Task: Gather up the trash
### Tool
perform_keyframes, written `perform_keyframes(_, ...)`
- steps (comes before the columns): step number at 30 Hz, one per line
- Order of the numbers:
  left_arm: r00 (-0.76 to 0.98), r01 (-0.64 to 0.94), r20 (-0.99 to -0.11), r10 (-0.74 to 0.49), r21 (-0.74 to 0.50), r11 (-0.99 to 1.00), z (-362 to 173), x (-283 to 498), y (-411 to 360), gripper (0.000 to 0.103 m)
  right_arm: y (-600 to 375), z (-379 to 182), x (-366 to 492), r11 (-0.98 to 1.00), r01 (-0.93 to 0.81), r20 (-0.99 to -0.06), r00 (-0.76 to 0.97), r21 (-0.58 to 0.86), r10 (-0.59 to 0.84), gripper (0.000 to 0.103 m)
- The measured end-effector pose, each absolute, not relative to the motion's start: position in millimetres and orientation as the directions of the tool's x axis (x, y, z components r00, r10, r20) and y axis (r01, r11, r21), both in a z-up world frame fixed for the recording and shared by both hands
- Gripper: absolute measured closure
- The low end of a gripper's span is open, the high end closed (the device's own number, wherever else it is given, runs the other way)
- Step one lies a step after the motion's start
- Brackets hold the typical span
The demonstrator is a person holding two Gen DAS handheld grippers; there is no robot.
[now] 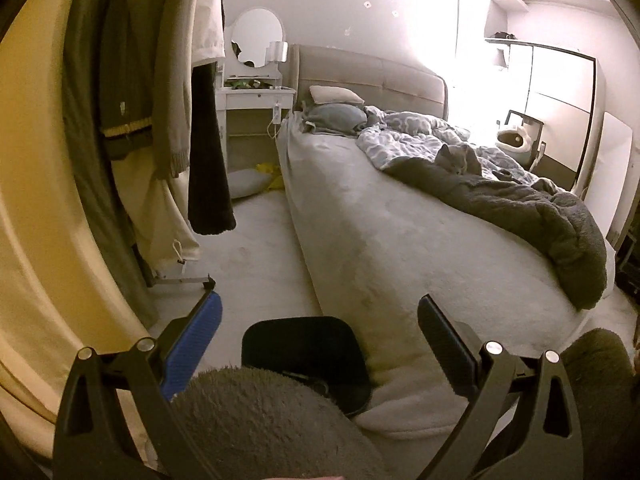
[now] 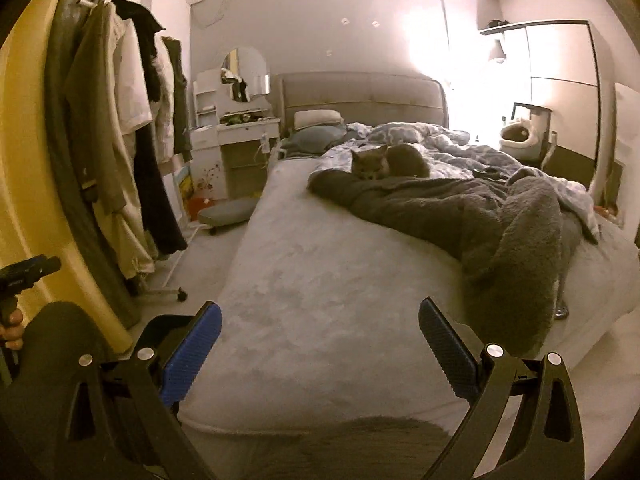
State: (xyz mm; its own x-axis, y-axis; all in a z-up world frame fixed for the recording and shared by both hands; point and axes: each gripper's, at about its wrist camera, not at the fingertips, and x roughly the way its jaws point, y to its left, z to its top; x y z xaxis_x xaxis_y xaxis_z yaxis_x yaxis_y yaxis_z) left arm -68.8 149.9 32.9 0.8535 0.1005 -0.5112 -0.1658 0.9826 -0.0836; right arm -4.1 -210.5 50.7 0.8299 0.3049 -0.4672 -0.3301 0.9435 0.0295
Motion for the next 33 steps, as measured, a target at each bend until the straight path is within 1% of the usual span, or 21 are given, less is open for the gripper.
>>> perform_keyframes(4, 0.855, -0.159, -0.508, 0.104, -0.065, 0.985, 33, -68, 145, 0.003, -207, 51, -7, 0.937, -0.350, -0.470, 0.825, 0.012, 0.315, 0.003)
perform_keyframes(33, 0.854, -0.147, -0.510, 0.106, -0.041, 0.988, 32, -69, 138, 0.003, -212, 49, -3, 0.938, -0.344, -0.478, 0.816, 0.052, 0.326, 0.003)
